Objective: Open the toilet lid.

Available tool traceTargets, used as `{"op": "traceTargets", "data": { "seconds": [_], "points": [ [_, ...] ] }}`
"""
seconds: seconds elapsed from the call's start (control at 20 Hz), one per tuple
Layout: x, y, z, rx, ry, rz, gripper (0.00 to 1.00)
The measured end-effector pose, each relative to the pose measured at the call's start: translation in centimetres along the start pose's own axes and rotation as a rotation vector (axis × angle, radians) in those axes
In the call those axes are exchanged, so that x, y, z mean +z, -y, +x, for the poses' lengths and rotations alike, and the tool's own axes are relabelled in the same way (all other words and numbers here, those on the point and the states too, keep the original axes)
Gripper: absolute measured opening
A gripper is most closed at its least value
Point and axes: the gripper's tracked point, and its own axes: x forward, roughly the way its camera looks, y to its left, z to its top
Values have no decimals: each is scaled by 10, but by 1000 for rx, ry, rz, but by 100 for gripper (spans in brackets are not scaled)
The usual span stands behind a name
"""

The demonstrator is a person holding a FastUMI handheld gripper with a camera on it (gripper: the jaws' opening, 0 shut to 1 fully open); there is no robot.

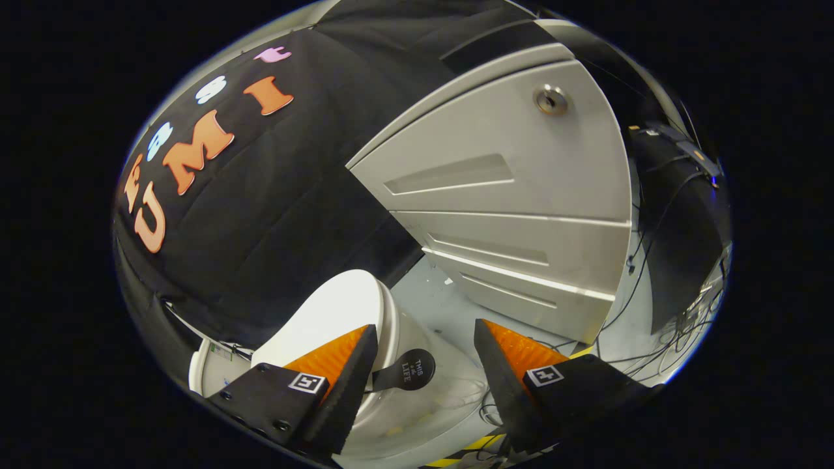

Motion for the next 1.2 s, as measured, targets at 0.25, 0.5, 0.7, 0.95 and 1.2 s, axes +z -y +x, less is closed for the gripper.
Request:
{"op": "traceTargets", "data": {
  "seconds": [0.25, 0.5, 0.7, 0.95, 1.2],
  "points": [
    [-27, 6, -2, 2, -106, 176, 88],
    [-52, -2, -1, 19, -194, 273, 75],
    [-53, -9, 0, 52, -209, 289, 60],
    [-52, -13, 2, 56, -216, 367, 38],
    [-42, -17, -6, 81, -188, 503, 15]
  ]
}}
